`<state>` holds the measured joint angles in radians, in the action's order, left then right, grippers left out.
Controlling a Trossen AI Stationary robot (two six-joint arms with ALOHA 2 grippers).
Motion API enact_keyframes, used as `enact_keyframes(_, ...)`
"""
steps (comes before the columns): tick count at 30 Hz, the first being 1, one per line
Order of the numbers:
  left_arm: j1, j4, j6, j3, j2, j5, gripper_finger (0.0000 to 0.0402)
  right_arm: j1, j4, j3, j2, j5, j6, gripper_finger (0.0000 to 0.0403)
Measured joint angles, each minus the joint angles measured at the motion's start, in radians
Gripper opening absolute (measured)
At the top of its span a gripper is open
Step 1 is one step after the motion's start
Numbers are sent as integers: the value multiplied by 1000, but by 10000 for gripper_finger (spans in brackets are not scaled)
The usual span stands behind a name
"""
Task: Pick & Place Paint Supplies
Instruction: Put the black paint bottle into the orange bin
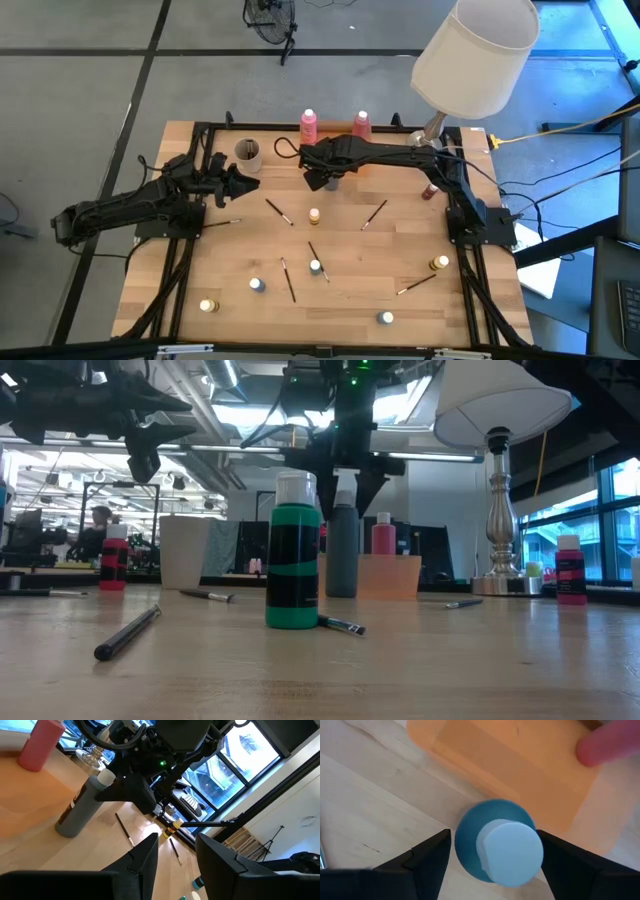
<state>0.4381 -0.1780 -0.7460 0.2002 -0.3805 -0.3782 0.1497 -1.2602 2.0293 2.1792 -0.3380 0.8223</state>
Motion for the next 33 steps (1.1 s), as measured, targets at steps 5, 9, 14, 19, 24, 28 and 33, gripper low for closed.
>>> enact_keyframes(5, 0, 0, 0, 0, 0, 1, 127, 0, 0, 0, 0, 3, 0, 252)
enact_keyframes(9, 0, 0, 0, 0, 0, 2, 127, 0, 0, 0, 0, 18, 0, 234)
enact_keyframes(14, 0, 0, 0, 0, 0, 2, 127, 1, 0, 0, 0, 21, 0, 232)
enact_keyframes(19, 0, 0, 0, 0, 0, 2, 127, 3, 0, 0, -2, 46, 0, 230)
enact_keyframes(24, 0, 0, 12, 0, 0, 2, 127, 10, 2, 2, -3, 92, -4, 223)
enact_keyframes(28, 0, 0, 17, 0, 0, 2, 127, 16, 7, 3, -5, 125, -19, 218)
enact_keyframes(33, 0, -1, 17, 0, 0, 2, 127, 16, 7, 3, -5, 129, -20, 218)
